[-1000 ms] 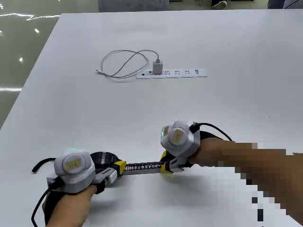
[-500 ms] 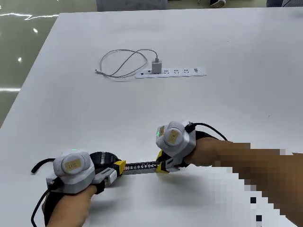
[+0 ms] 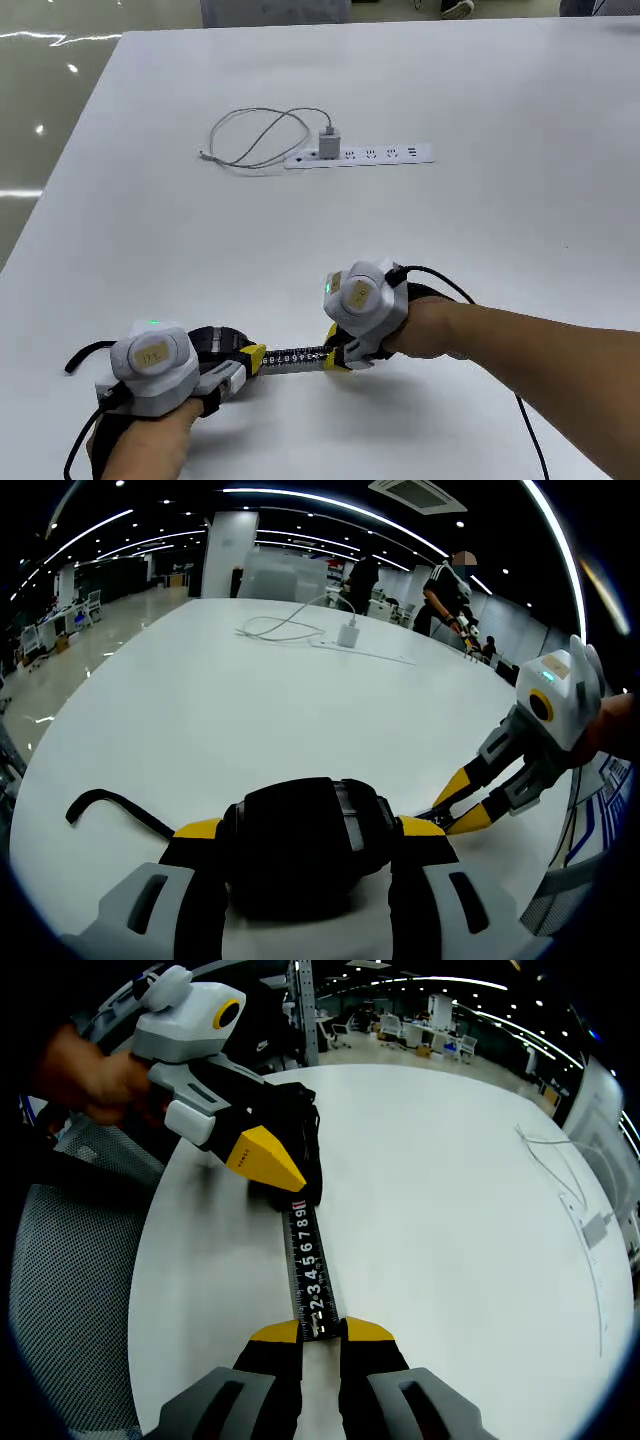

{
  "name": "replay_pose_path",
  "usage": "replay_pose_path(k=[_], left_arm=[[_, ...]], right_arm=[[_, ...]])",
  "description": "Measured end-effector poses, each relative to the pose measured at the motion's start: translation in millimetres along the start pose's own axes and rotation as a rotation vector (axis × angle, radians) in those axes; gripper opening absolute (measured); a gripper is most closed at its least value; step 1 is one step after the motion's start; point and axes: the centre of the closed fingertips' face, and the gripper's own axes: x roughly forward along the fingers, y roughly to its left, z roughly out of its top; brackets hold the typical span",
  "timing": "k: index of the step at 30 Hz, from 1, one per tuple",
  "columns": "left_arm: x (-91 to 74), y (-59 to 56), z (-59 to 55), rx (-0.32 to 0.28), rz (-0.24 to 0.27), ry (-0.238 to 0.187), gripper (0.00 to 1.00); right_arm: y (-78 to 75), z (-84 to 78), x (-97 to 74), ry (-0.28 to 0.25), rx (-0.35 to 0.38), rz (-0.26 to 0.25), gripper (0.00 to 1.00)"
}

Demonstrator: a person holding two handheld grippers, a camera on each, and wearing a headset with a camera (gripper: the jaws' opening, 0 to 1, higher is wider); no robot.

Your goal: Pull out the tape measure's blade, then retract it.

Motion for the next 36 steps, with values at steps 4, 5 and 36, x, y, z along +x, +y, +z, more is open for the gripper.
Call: replay_pose_path(k=[4,5,36], left_arm=[[-0.3,-0.2,0.0,-0.002,-0.002,0.002,0.62],[-0.3,-0.1,0.0,-0.002,-0.002,0.002,0.62],[-0.8,0.2,0.2,-0.005,-0.007,0.001,0.62]], right_arm=[[0.2,1.9,1.1,-0.002,0.001,-0.002,0.09],[0.4,2.3,1.3,-0.002,0.000,-0.003,0.09],[4.0,12.9,9.0,-0.021,0.001,0.002,0.09]])
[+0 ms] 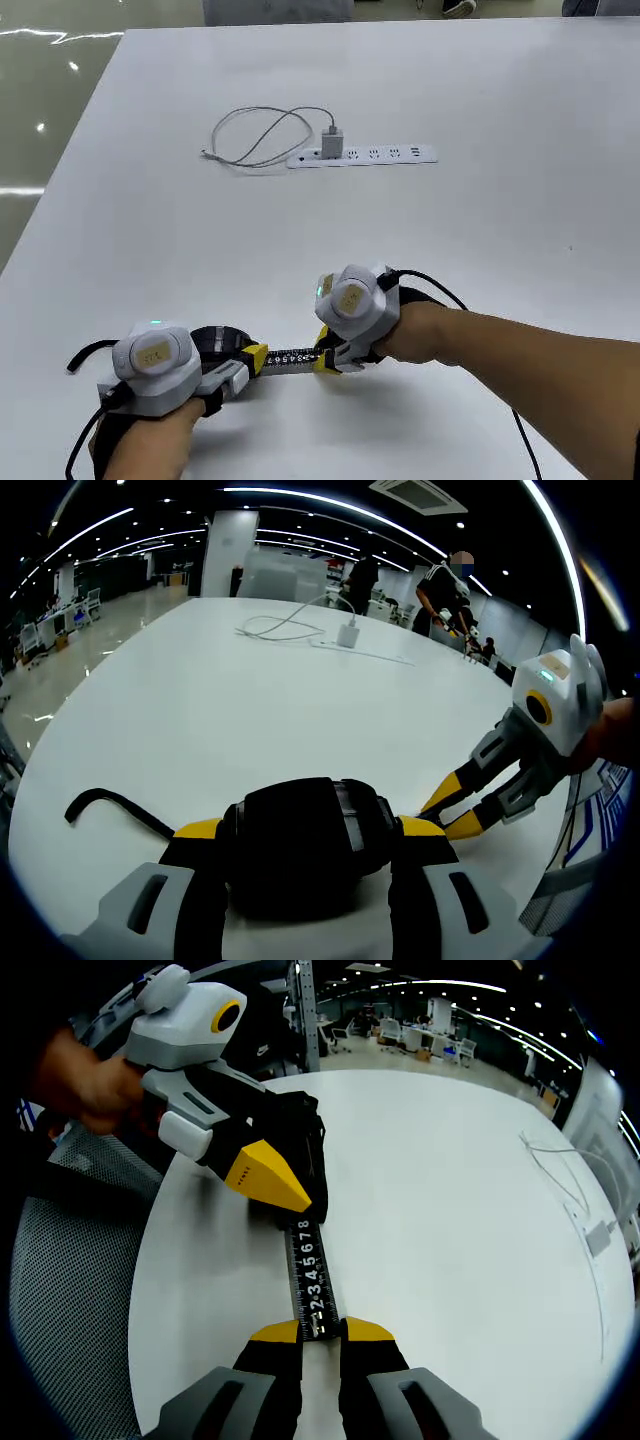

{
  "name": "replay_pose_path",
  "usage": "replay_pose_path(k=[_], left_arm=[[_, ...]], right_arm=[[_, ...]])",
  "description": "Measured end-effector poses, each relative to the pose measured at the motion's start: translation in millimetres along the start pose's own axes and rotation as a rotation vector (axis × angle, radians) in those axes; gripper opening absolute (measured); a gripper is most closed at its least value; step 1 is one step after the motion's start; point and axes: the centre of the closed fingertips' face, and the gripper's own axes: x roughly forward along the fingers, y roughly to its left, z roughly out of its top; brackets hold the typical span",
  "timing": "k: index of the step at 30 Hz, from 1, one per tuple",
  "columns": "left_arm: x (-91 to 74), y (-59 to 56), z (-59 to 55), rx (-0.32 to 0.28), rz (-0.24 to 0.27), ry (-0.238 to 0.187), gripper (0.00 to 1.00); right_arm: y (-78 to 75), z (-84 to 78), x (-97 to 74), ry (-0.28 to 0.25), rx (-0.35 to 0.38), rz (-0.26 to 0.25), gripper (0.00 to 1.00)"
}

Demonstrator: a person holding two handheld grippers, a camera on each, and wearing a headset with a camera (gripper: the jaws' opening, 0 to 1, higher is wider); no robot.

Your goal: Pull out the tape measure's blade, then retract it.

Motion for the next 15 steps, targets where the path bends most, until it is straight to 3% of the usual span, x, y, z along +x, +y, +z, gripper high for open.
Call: replay_pose_path(k=[15], left_arm=[[-0.2,0.2,0.2,-0.003,-0.002,0.000,0.61]], right_arm=[[0.4,4.5,2.4,-0.009,0.000,0.000,0.09]])
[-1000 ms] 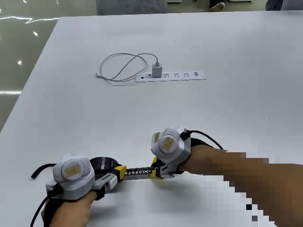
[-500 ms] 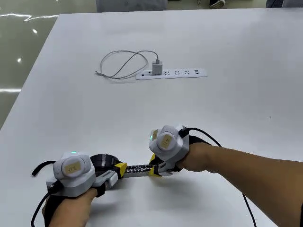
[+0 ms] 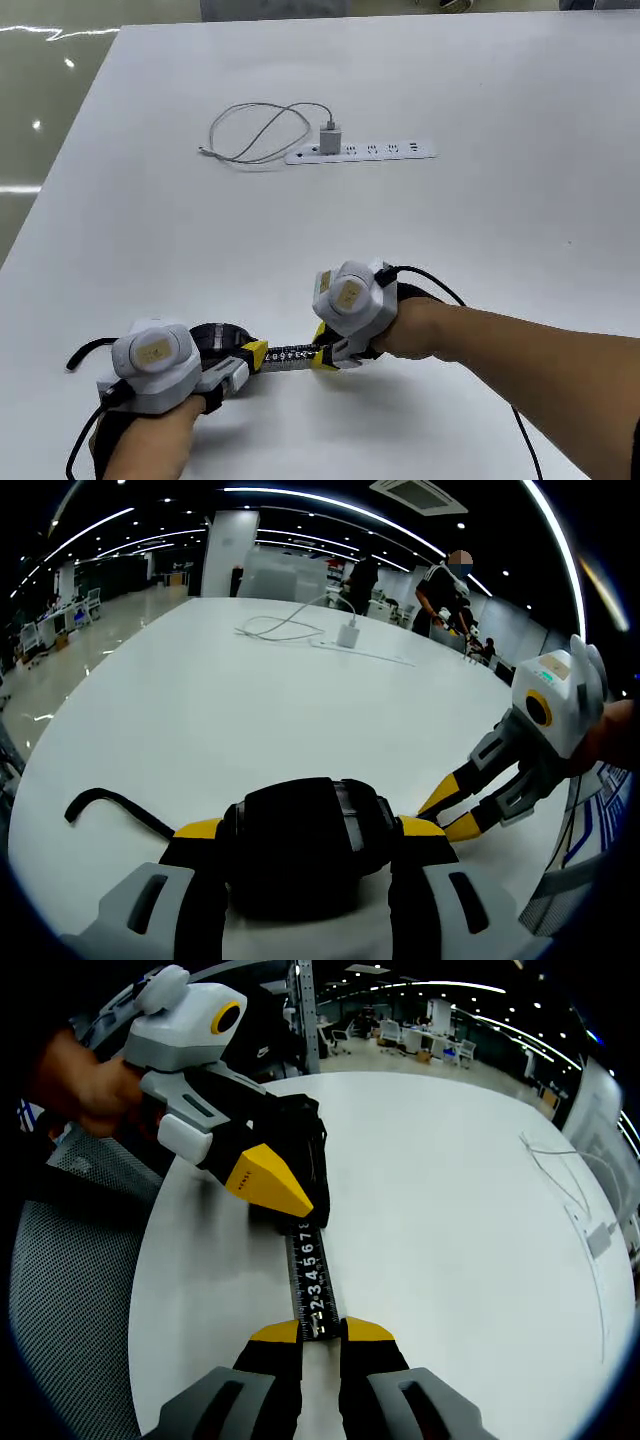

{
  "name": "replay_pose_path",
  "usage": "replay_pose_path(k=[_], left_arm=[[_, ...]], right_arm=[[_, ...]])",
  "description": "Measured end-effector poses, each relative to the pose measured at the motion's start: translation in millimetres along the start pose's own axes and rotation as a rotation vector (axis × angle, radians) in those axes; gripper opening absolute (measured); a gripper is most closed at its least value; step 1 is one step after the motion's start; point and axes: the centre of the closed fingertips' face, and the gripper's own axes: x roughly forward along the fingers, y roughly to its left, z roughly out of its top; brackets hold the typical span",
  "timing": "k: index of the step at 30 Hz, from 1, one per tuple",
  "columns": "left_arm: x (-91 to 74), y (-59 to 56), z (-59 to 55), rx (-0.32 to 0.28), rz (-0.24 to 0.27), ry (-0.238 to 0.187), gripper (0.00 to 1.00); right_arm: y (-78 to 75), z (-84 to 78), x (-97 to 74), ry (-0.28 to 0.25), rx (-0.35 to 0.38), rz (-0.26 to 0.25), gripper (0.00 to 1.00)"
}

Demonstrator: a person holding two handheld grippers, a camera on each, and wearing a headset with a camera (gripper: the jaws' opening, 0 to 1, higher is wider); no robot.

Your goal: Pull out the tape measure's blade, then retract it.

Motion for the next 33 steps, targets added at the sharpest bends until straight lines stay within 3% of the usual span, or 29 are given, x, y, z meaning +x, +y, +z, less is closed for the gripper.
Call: replay_pose_path(k=[33], left_arm=[[-0.6,-0.1,-0.2,-0.009,-0.005,0.002,0.61]], right_arm=[[3.2,15.7,8.3,-0.062,-0.021,0.017,0.09]])
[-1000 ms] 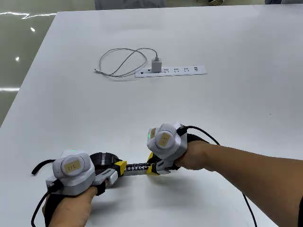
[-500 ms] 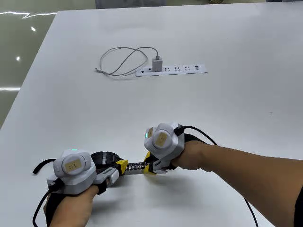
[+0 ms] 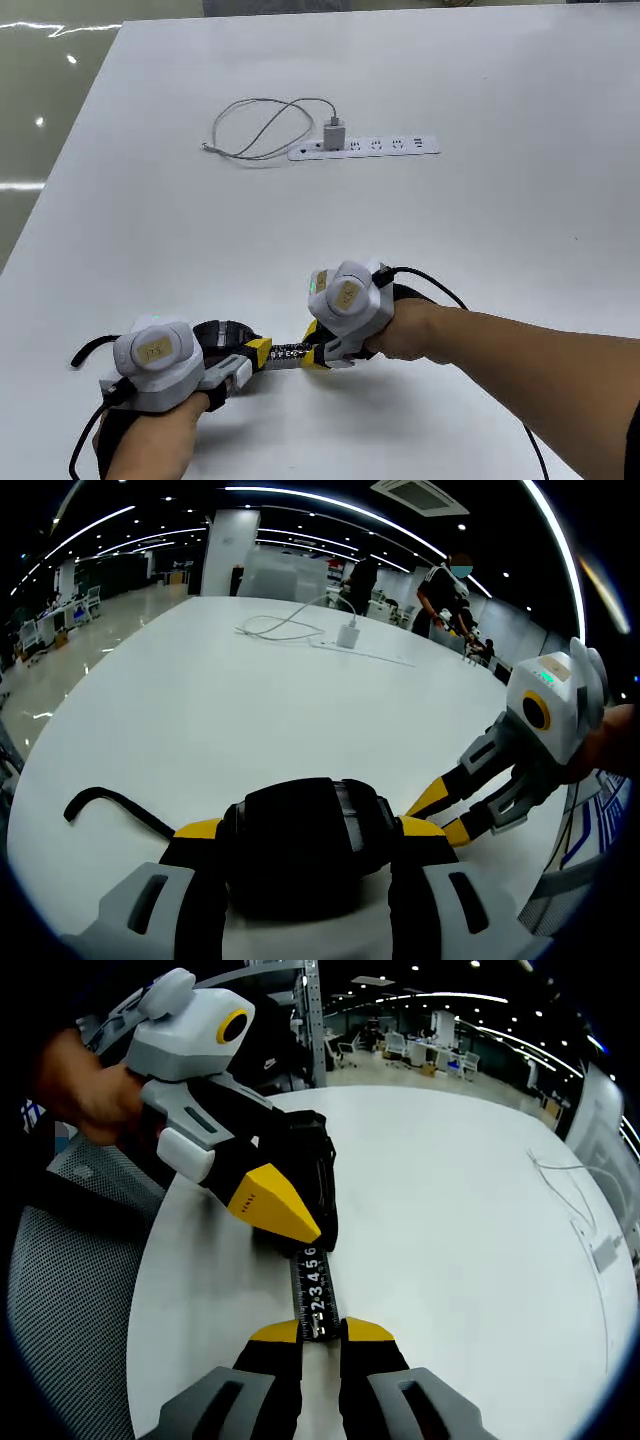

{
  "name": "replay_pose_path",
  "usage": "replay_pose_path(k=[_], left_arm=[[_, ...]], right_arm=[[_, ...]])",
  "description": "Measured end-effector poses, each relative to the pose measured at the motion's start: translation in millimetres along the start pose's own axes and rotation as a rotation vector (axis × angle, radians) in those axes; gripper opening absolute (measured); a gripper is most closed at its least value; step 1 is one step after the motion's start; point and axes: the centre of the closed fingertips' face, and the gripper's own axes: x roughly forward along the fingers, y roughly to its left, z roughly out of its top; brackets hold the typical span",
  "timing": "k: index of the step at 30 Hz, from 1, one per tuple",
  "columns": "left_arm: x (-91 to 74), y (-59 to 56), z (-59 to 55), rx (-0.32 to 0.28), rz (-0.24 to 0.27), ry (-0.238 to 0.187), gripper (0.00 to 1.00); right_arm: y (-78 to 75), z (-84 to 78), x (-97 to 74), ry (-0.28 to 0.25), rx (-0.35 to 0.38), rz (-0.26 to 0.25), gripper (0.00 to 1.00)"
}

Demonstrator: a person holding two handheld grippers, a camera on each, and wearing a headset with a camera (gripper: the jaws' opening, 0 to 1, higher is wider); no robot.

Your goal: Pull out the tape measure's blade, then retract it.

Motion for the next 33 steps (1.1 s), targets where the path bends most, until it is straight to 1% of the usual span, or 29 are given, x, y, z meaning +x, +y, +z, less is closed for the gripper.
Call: replay_pose_path(k=[11,14,17,22,25,33], left_arm=[[0.2,0.3,0.2,-0.001,-0.002,0.001,0.61],[0.3,0.4,0.2,-0.002,-0.002,0.002,0.61],[0.3,0.2,0.1,-0.002,-0.002,0.002,0.61],[0.1,-0.1,0.2,-0.003,-0.005,0.003,0.61],[-0.1,0.2,0.2,-0.002,-0.006,0.003,0.61],[0.1,0.3,0.4,-0.004,-0.005,0.003,0.61]], right_arm=[[-0.4,2.0,1.9,-0.009,-0.022,0.002,0.10],[-1.1,2.5,1.6,-0.024,-0.009,0.010,0.10],[-0.7,3.2,2.2,-0.029,-0.024,0.008,0.09],[1.5,7.0,5.1,-0.051,-0.020,0.012,0.09],[2.6,10.6,7.5,-0.050,-0.016,0.011,0.09],[2.4,15.5,11.7,-0.044,-0.035,-0.002,0.09]])
